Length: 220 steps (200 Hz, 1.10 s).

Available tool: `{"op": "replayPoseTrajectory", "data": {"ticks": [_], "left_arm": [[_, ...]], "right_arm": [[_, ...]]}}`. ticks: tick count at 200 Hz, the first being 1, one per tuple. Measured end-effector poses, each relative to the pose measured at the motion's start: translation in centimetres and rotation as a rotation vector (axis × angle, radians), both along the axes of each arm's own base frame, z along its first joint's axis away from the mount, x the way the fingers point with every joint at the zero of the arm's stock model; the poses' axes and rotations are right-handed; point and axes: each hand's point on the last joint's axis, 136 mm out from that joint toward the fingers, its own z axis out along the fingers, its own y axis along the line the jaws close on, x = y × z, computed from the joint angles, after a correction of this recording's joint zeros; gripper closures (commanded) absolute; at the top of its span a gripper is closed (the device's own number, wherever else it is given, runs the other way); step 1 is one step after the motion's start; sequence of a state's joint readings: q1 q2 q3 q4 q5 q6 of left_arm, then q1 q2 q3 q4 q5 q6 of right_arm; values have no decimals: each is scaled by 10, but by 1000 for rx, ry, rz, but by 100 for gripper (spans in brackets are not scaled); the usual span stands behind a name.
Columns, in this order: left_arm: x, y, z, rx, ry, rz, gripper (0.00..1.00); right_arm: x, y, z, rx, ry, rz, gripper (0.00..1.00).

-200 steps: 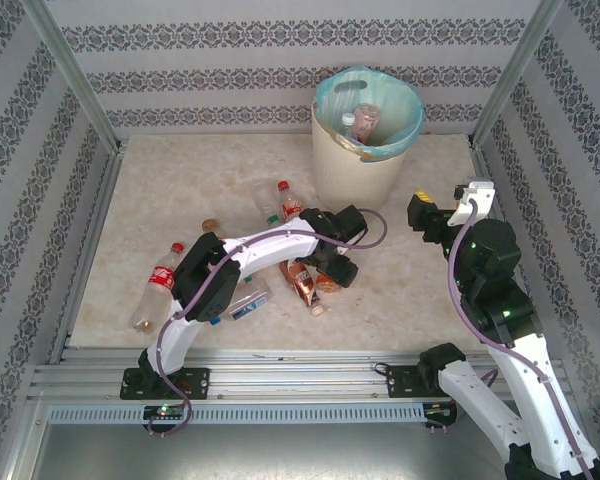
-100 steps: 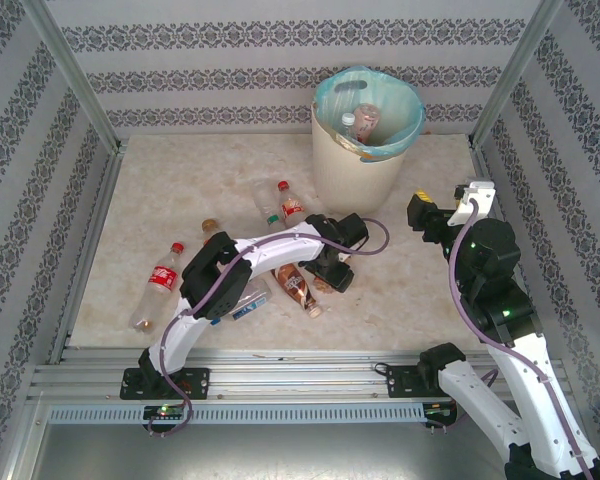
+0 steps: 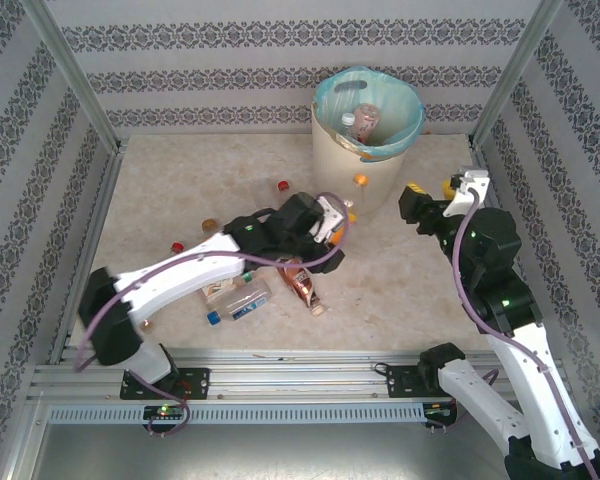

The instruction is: Put the plastic bottles in the bin

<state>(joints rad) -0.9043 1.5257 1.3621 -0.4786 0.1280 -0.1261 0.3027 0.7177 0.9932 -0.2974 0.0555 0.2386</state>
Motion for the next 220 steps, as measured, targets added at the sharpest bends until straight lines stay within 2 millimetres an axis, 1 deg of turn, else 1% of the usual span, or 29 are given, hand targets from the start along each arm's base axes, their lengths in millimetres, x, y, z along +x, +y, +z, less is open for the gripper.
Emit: {"op": "replayPoseTrajectory", "data": {"ticks": [12,25,39,55,76,97,126,142,171,189,220], "left_arm": [[-5,6,22,-60,-85,-25,50],[-10,12,34,-99,-151,-47,50],[-14,17,38,-122,-203,-66,50],[-20,21,38,-138,-242,-93,50],[-28,25,43,-163,-287,-126,49],[-37,27,54,-199,-329,-168,50],[-45,27,68,-234,-371,-216,50],[-47,28,68,-231,-377,-227,50],[-52,26,67,-229,-389,-266,50],[-54,26,66,-229,-392,-276,50],[-56,26,67,-231,-399,-292,51]], "right_arm": [[2,18,3,22,3,92,26],[3,38,8,47,6,202,27],[4,59,14,72,11,317,27],[-1,81,19,88,12,433,30],[-18,108,29,97,-4,585,34],[-34,127,39,90,-28,691,40],[-43,141,42,80,-35,769,45],[-48,146,44,80,-41,802,49],[-52,152,43,79,-36,845,45],[-53,153,43,79,-34,854,45],[-56,155,47,80,-41,867,51]]}}
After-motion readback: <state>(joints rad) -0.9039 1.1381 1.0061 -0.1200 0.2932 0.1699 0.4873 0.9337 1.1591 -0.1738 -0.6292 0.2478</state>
